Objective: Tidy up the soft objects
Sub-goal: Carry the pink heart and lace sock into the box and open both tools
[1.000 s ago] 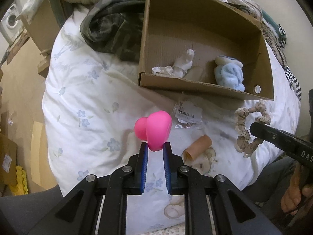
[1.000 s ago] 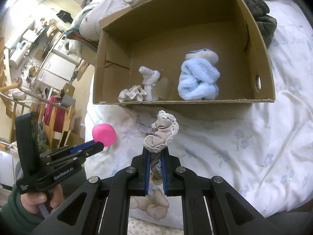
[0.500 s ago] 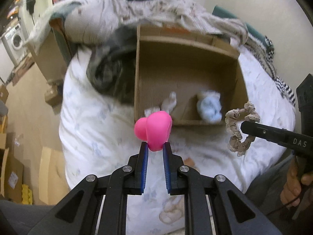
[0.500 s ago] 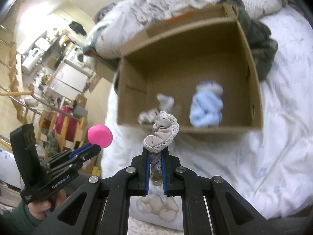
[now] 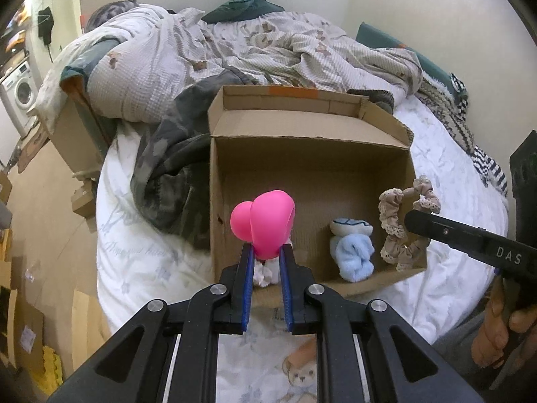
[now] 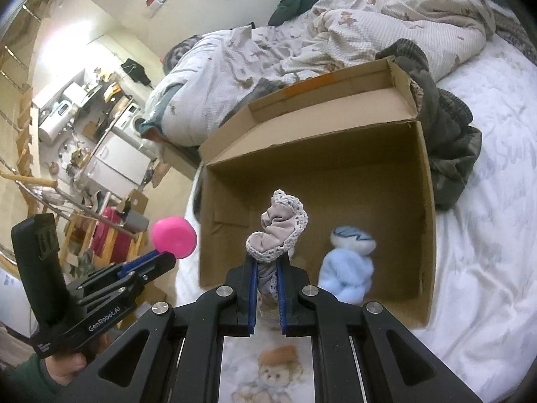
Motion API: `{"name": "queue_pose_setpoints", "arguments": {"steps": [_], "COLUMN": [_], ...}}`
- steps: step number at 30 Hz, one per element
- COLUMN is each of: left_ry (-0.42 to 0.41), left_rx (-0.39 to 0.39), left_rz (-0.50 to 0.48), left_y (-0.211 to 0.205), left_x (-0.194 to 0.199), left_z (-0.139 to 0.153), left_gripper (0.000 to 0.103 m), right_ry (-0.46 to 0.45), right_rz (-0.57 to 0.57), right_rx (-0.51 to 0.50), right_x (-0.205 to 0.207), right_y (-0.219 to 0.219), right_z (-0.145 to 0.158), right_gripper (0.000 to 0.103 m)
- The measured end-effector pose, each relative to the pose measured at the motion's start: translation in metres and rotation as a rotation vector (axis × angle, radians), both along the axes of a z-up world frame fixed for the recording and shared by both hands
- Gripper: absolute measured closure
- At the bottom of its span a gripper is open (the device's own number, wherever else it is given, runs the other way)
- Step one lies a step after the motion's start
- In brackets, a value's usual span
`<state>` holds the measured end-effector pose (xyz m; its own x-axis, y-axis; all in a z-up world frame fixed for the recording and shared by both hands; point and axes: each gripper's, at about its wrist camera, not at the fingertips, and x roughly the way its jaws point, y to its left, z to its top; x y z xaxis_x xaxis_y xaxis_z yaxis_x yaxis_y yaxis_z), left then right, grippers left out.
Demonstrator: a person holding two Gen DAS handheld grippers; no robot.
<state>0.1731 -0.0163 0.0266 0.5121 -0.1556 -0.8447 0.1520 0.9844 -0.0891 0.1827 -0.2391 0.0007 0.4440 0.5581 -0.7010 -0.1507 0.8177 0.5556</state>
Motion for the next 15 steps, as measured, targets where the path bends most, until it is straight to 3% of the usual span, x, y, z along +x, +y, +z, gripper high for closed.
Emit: {"name": "queue_pose_setpoints", "arguments": {"steps": [11,15], "left_ry": [0.014,0.059], "left_rx": [0.056,0.039], "left_rz": [-0.004,0.0], "left_y": [-0.013,-0.012], "left_x": [0.019,0.019], "left_z": [-0.048,-0.06], "left_gripper": [0.089,0.089], "right_ry": [0.081,0.089], "right_rz": [-0.014,-0.011], "right_rx": [-0.029,-0.034], "right_x": [0.012,0.014], "right_y": [0.0,-0.002], "right_z": [-0.045,-0.051], "right_gripper": [0.091,0.091]}}
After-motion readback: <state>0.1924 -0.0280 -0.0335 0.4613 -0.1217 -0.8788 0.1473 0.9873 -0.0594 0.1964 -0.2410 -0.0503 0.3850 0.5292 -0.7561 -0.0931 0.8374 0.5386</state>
